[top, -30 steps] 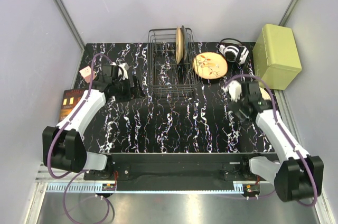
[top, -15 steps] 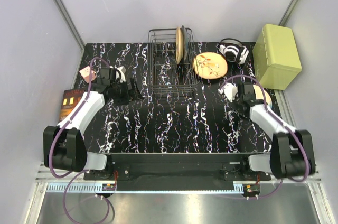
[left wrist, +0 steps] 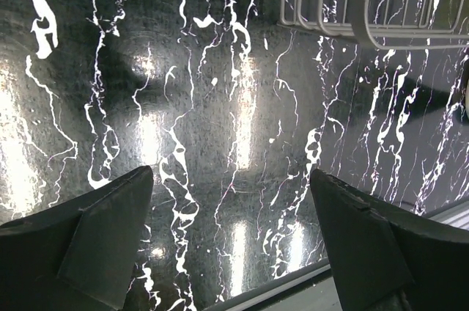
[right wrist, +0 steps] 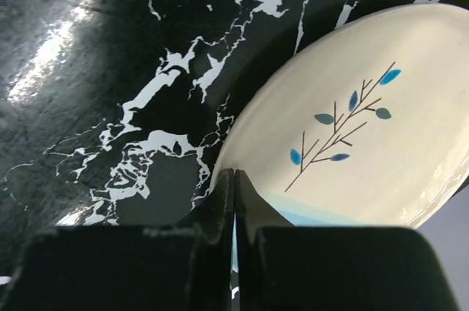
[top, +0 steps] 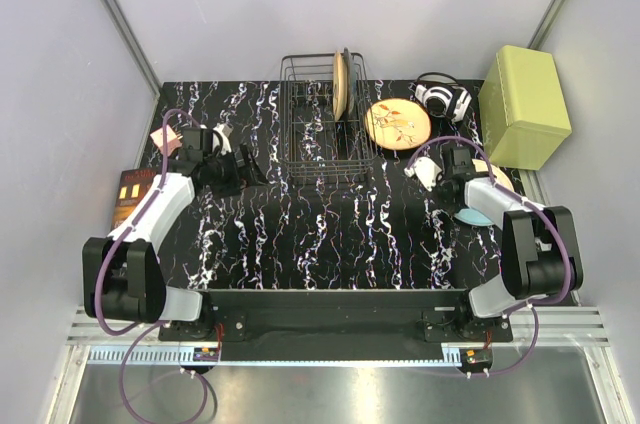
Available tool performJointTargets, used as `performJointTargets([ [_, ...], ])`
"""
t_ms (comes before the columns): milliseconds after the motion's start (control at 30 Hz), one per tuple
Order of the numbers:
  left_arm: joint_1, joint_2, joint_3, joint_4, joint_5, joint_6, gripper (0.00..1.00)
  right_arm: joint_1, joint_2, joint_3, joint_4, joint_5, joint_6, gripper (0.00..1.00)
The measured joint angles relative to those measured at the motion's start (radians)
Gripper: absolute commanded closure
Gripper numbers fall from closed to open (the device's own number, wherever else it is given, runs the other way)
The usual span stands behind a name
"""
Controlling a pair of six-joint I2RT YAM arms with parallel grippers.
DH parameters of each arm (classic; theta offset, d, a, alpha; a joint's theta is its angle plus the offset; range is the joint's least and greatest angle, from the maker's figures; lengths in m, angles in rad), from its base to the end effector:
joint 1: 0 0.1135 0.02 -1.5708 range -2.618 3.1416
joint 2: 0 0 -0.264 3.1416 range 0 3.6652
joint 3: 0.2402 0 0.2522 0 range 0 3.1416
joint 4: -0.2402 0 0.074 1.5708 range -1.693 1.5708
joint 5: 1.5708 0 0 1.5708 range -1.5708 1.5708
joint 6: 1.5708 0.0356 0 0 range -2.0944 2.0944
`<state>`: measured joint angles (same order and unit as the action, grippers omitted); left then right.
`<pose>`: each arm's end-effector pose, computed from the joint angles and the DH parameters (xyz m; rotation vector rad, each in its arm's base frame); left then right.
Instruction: Load the plates into the dish rack
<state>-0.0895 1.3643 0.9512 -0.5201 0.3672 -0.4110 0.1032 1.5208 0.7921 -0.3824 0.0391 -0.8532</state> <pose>0.2759 -0.0376 0.2423 -0.2523 2.5269 -0.6632 0.2768 0.0273 0.1606 -1.2379 2.4153 -0.2820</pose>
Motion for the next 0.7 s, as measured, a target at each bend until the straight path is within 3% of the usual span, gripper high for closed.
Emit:
performJointTargets([
  [133, 0.014, 0.000, -0.012, 0.010, 0.003, -0.004, 0.05, 0.034, -0.006, 0.003, -0.042, -0.003, -0.007, 0.99],
  [333, 0.038, -0.026, -0.067, 0.031, 0.005, -0.017, 0.04, 0.188, -0.069, -0.034, -0.128, -0.051, 0.006, 0.97],
  [700, 0.115, -0.229, -0.209, 0.053, 0.007, -0.063, 0.01, 0.408, -0.057, -0.005, -0.219, -0.136, 0.065, 0.96],
])
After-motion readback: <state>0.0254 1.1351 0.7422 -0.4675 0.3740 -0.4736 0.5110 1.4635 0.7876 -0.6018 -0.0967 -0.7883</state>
